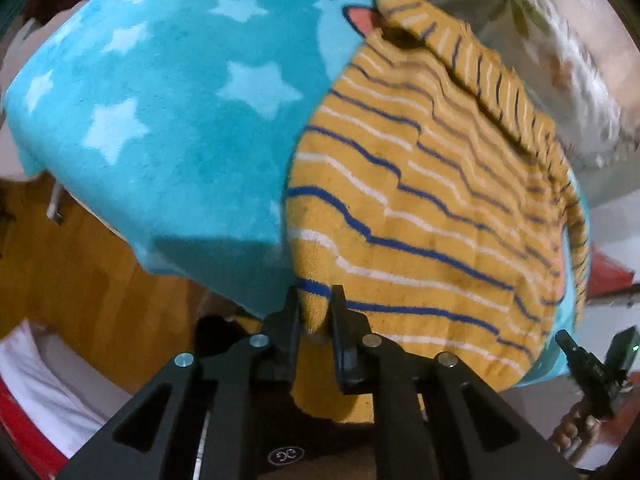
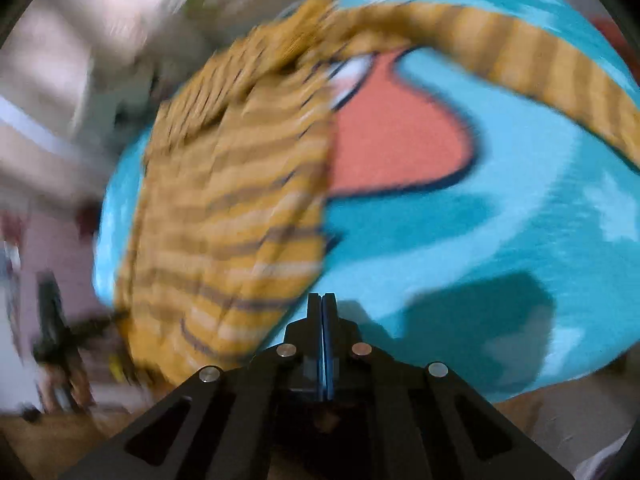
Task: Fold small clothes
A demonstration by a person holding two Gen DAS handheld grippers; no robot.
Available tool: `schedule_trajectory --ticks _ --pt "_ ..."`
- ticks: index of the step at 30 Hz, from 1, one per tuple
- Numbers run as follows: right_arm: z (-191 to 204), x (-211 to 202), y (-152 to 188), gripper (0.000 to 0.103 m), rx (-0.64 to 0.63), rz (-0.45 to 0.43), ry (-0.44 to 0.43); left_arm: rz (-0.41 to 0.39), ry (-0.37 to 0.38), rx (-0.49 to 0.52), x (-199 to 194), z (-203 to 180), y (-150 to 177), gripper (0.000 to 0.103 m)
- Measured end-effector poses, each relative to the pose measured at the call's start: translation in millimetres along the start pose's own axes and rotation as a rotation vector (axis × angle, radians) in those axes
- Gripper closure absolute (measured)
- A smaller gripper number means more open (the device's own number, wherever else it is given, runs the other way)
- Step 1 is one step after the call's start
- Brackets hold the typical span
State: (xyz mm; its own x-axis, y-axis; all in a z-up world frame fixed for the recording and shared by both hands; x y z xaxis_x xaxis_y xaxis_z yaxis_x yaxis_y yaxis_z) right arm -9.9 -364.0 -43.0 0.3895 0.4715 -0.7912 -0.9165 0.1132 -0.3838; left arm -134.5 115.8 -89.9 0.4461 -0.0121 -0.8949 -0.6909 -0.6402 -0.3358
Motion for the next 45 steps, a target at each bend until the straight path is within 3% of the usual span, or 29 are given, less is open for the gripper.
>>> schedule_trajectory --ticks 2,4,5,9,14,18,20,21,23,30,33,36,40,45 --pt "-33.2 -18.4 -20.2 0.095 0.133 -0.104 0.029 -0.038 -0.012 0.008 -10.2 2.5 -5.5 0.079" --pt "-74.0 -35.5 -36.0 0.074 0.270 -0.209 0.080 -0.082 -0.029 0.015 -22.7 4.4 -12.4 0.071" --pt "-91.6 -41.7 -40.9 0.069 0.322 -0.249 0.110 -0.099 -0.028 0.013 -27.8 4.0 -16.6 0.069" --pt "-155.8 -60.1 -53.2 0.064 0.543 -0.376 0.177 -0.145 0.000 0.007 -44.3 -4.6 -31.2 0.063" --pt "-200.6 -63.6 -69.4 0.058 0.671 -0.461 0.242 -0.168 0.030 0.025 -52.5 -21.3 -44.5 0.060" --pt "-218.6 -63.3 -92.7 0.058 0.718 -0.518 0.246 -0.156 0.041 0.041 -49.2 -36.6 -47.6 0.060" --pt "-228.8 -59.6 -103.8 0.076 0.741 -0.524 0.241 -0.156 0.043 0.052 -48.3 -44.3 -49.5 0.060" --pt "-235.4 -56.0 -108.5 0.097 0.756 -0.511 0.224 -0.157 0.045 0.057 -49.1 -46.6 -50.0 0.060" --pt "-249.0 -57.5 -114.5 0.097 0.780 -0.516 0.198 -0.159 0.050 0.062 -48.9 -53.2 -52.7 0.060" --pt "-268.3 -124.1 -164.1 0.098 0.707 -0.674 0.298 -0.173 0.069 0.072 -47.4 -63.1 -65.1 0.059" --pt "-253.4 -130.3 -190.5 0.098 0.642 -0.682 0.295 -0.163 0.080 0.073 -42.7 -62.5 -69.0 0.059" --pt "-209.4 -122.0 -218.3 0.098 0.509 -0.661 0.296 -0.164 0.096 0.073 -41.1 -60.9 -73.7 0.059" --pt "-141.5 -96.2 -242.8 0.098 0.396 -0.618 0.203 -0.174 0.101 0.080 -41.6 -52.8 -81.0 0.059" --pt "-28.4 -40.2 -262.2 0.098 0.265 -0.513 0.005 -0.202 0.103 0.092 -45.7 -31.3 -93.6 0.057"
Point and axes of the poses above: each gripper's, at about its wrist camera, not at the fingertips, and x roughly the way its jaws point, z to its left, y to its underside, the point moved 5 cm from there along x, roughly the way its jaws point, and after that the axes turned 10 degrees about -z, right-handed, at the moved point
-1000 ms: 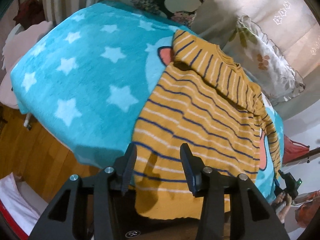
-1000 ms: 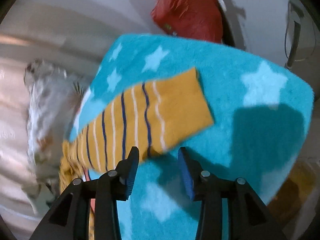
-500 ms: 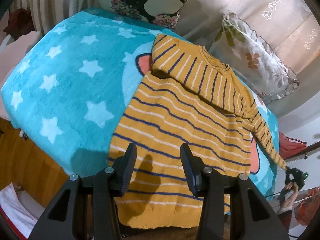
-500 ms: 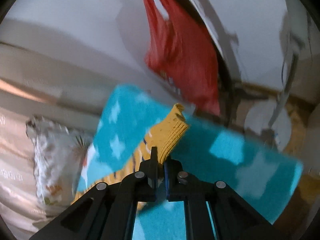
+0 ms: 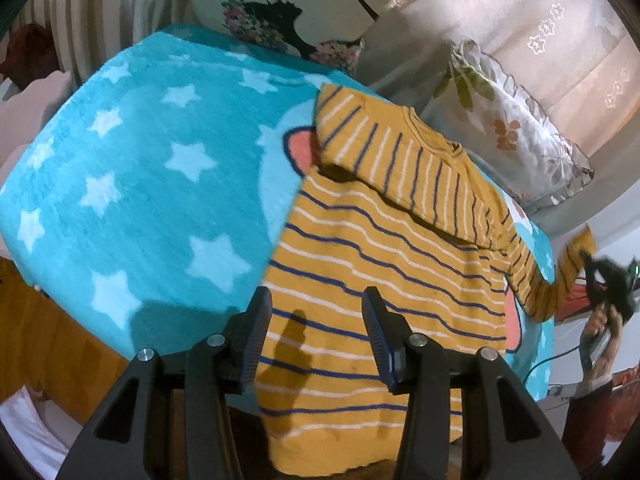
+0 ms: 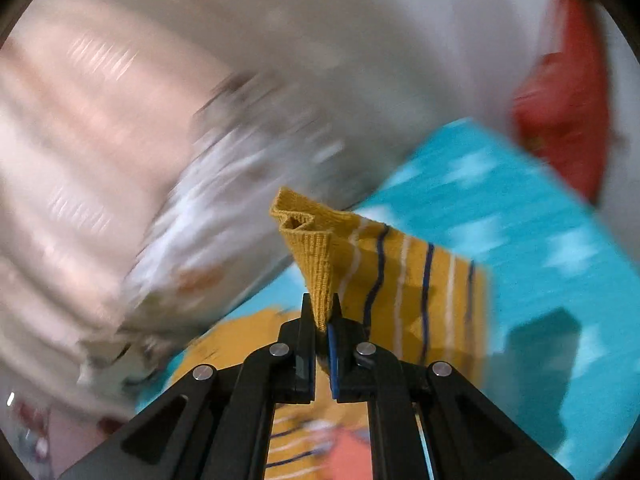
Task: Fold small clothes
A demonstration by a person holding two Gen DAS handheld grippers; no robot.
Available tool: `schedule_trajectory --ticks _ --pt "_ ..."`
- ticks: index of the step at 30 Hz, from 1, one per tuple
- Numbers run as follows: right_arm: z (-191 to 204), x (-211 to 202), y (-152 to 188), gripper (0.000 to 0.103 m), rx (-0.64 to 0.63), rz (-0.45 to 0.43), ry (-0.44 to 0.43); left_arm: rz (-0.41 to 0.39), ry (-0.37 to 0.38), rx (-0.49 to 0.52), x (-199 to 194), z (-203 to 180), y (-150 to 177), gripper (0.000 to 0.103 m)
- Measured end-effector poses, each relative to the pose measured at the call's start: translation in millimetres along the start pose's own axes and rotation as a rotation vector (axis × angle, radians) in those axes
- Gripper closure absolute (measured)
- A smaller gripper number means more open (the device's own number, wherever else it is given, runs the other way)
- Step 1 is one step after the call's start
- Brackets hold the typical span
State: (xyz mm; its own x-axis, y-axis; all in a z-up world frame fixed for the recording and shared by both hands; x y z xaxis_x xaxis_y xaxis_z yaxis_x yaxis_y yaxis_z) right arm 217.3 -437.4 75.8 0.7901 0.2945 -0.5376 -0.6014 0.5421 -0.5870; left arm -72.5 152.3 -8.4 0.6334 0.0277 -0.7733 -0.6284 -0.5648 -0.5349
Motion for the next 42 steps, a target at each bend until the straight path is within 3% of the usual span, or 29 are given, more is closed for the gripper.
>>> schedule_trajectory --ticks 3,8,14,20,26,29,31,34,42 --pt "67.7 31.4 36.8 0.098 -0.053 0.093 -0.096 -0.016 0.004 0.000 -3.0 18.0 -7.7 0.057" --pt "172.4 84.4 109.5 0.098 -0.176 0.226 -0.180 -0.035 0.002 0.002 -6.6 49.8 -20.8 0.056" --pt "258.3 136.4 203.8 0.098 -0.345 0.362 -0.201 -0.031 -0.006 -0.009 -7.5 87.2 -31.8 0.055" --pt "293.1 177.0 280.9 0.098 -0.430 0.477 -0.194 -0.023 -0.033 0.004 -7.7 117.0 -37.5 0.055" --pt "301.2 201.4 328.1 0.095 -0.445 0.573 -0.199 -0.010 -0.047 -0.015 -6.2 136.7 -41.2 0.055" --pt "307.5 206.9 343.6 0.090 -0.472 0.583 -0.192 -0.004 -0.052 -0.016 -5.4 142.6 -41.6 0.054" --pt "309.4 204.6 348.0 0.075 -0.463 0.591 -0.210 -0.002 -0.057 -0.017 -4.8 144.9 -41.4 0.051" --pt "317.9 197.9 354.7 0.070 -0.481 0.591 -0.228 0.002 -0.057 -0.018 -3.5 146.1 -41.8 0.050" --pt "326.6 163.8 379.6 0.069 -0.447 0.721 -0.362 0.047 -0.026 0.012 11.2 121.9 -30.2 0.049"
Point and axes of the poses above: each gripper's, at about its wrist camera, not at the fingertips, and x roughly the way its jaws point, z to its left, y to its underside, the point moved 5 cm from there along x, roughly the way its jaws point, and after that the axes turned 10 degrees about -z, right-handed, at the moved point
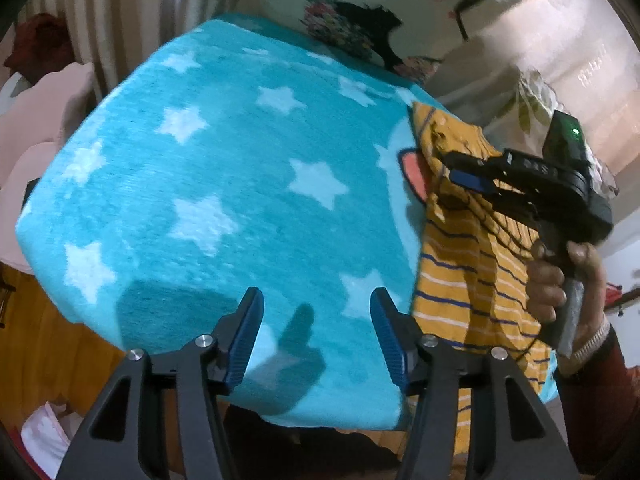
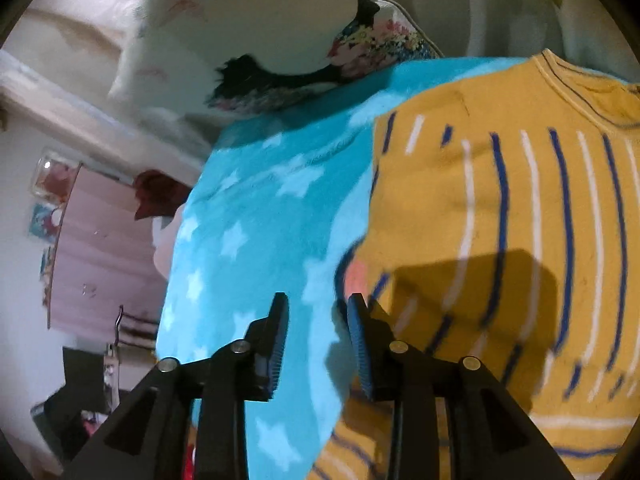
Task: Fold small clothes
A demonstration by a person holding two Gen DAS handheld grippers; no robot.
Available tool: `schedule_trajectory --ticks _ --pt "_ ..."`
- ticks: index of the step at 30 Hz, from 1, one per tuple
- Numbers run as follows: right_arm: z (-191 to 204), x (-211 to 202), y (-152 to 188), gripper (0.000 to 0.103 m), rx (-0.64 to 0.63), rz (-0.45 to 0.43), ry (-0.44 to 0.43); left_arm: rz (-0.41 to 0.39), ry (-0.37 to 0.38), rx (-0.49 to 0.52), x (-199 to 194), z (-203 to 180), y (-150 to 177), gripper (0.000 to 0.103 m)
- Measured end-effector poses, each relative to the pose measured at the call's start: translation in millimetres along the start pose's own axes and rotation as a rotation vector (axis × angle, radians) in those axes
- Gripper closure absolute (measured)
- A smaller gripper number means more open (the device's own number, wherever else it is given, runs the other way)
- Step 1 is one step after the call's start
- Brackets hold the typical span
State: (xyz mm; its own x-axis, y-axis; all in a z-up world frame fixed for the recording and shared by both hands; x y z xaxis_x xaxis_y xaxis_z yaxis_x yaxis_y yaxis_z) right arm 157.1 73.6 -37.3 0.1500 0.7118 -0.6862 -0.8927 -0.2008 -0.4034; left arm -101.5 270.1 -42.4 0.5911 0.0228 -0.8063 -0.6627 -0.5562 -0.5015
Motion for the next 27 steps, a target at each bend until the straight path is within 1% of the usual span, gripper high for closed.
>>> schedule_trajectory --ticks 3,6,9,11,12,14,16,17,19,21,22,24,27 --pt "-17.4 -26.1 19.4 0.068 -0.008 0.012 0.039 0.022 0.018 0.026 8.4 -16.6 10.6 0.049" --pt "-51.2 -63.2 40.1 0.068 0.010 0.010 0.092 0.054 0.038 0.043 18.1 -33.1 23.5 0.048" --pt "-94.5 -119.5 64.4 0.068 0.077 -0.026 0.142 0.095 0.061 0.048 29.6 -49.4 38.3 0.048" --pt "-115.9 -153.5 78.2 0.063 0.112 -0.058 0.177 0.118 0.074 0.039 36.7 -57.0 48.0 0.048" --pt "-127.9 -172.4 86.5 0.060 0.127 -0.074 0.204 0.128 0.078 0.032 40.0 -59.7 50.7 0.048" --pt "-155.4 -213.0 108.0 0.059 0.157 -0.104 0.281 0.145 0.089 0.014 45.4 -65.6 59.3 0.048" --pt "-178.8 -245.4 130.6 0.059 0.198 -0.119 0.333 0.157 0.099 -0.005 49.6 -70.8 67.8 0.048" --pt "-187.3 -256.3 140.3 0.059 0.220 -0.126 0.343 0.162 0.105 -0.014 51.5 -73.1 72.0 0.048" --pt "-206.3 -276.6 166.2 0.059 0.276 -0.129 0.348 0.168 0.115 -0.033 55.1 -77.5 81.0 0.048" --pt "-217.1 -283.5 188.1 0.059 0.313 -0.115 0.325 0.132 0.113 -0.024 51.2 -82.2 85.2 0.041" --pt "-219.8 -283.9 196.5 0.059 0.321 -0.106 0.310 0.128 0.120 -0.024 49.3 -85.5 89.6 0.040" --pt "-219.0 -281.9 210.2 0.059 0.319 -0.093 0.277 0.125 0.151 -0.041 45.6 -90.7 98.9 0.039" --pt "-206.0 -278.2 220.9 0.059 0.284 -0.092 0.203 0.114 0.177 -0.040 37.9 -100.9 115.4 0.037"
Point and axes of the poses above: each gripper's, at about its wrist camera, not at the fingertips, and x roughly the way its jaws point, z to its left, y to its underside, the point moved 5 cm from there along x, roughly the way its jaws point, and after that the axes turned 10 degrees about -z, right-handed, at the moved point
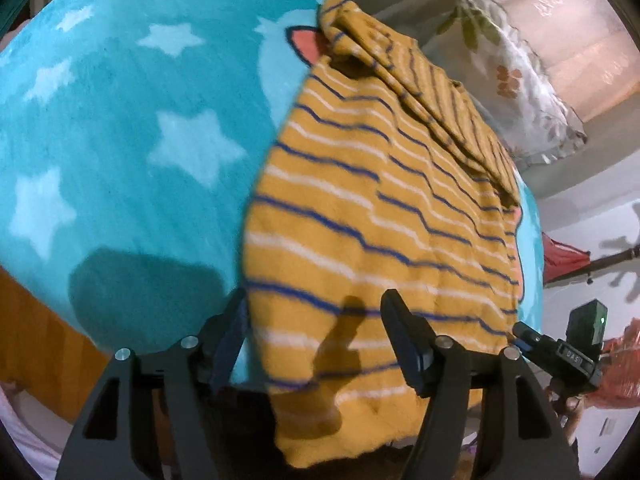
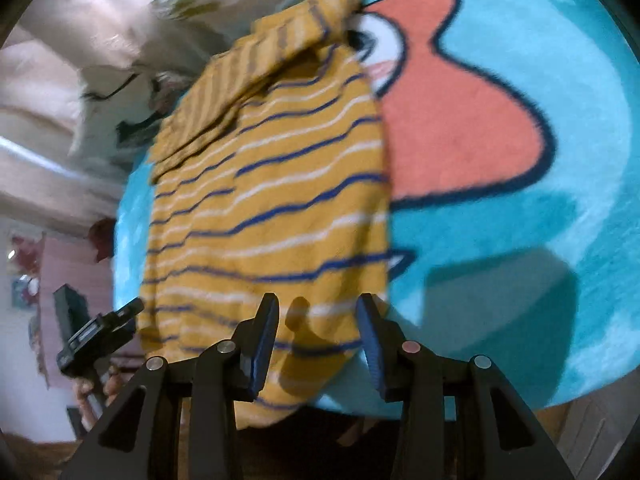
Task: Fold small clothes
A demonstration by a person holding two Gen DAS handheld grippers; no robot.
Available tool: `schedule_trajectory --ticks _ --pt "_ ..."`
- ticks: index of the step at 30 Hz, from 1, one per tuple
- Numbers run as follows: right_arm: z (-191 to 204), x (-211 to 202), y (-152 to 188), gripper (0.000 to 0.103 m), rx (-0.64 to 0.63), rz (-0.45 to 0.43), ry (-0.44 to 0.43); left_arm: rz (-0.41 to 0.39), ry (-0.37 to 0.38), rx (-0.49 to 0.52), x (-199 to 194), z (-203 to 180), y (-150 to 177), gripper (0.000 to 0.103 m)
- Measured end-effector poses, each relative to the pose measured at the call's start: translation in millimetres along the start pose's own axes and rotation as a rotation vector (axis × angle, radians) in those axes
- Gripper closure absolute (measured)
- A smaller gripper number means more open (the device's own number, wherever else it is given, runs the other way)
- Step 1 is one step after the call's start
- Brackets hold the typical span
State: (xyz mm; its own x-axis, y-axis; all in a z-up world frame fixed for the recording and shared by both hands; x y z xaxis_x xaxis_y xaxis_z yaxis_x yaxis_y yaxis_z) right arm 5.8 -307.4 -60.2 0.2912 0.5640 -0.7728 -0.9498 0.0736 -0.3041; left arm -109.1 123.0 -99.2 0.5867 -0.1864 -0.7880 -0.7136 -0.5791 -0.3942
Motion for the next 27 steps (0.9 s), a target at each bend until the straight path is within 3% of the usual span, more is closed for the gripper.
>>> schedule_trajectory --ticks 4,5,6,8,10,12,18,21,24,26,27 --pt "10.5 0.7 19.7 0.057 -0.066 0.040 -0.050 0.007 0.005 0.021 -4.2 -15.9 24.5 0.037" --pt "13.1 0.2 24.0 0.058 -0.079 0.048 -0.063 0.012 0.000 0.021 -4.2 -18.4 27.9 0.042" --pt "15.5 0.8 27.8 0.058 -0.089 0.049 -0.069 0.022 -0.008 0.014 -4.1 -18.8 30.9 0.066" --pt "18.5 2.0 32.7 0.065 -0.114 0.061 -0.079 0.056 -0.048 -0.003 -1.1 -14.9 36.3 0.094" --pt "18.2 3.7 33.6 0.088 -0.130 0.070 -0.068 0.044 -0.067 -0.037 -3.4 -11.1 38.5 0.094" --pt "16.8 3.1 32.5 0.093 -0.129 0.072 -0.077 0.019 -0.077 -0.044 -12.6 -11.9 39.7 0.095" --pt "23.2 -27.3 13.1 0.095 -0.142 0.041 -0.155 -0.032 -0.001 -0.081 -44.6 -34.0 18.9 0.095" --pt "38.6 -36.6 -21.5 0.095 -0.172 -0.006 -0.197 -0.061 0.011 -0.072 -42.5 -53.5 -24.1 0.095" --pt "49.6 -25.7 -77.8 0.095 -0.177 -0.092 -0.191 -0.117 -0.007 -0.065 -24.1 -77.7 -81.9 0.094" --pt "46.5 -6.9 -114.7 0.092 -0.134 -0.149 -0.150 -0.177 -0.052 -0.059 -3.3 -85.6 -121.3 0.088" --pt "40.0 6.0 -134.8 0.092 -0.116 -0.182 -0.085 -0.173 -0.085 -0.057 3.3 -83.0 -132.5 0.086"
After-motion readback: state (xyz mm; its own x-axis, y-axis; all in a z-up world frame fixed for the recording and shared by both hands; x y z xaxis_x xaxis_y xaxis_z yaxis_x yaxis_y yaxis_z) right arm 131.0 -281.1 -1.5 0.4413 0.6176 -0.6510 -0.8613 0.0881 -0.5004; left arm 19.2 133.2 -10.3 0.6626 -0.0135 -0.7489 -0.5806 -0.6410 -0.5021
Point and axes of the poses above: each gripper's, at about its wrist camera, not at the fingertips, and x roughly the way its jaws point, z to its left, y to its underside, the point moved 5 cm from there along x, roughly the way its jaws point, and after that the axes turned 10 degrees about -z, right-handed, at the moved point
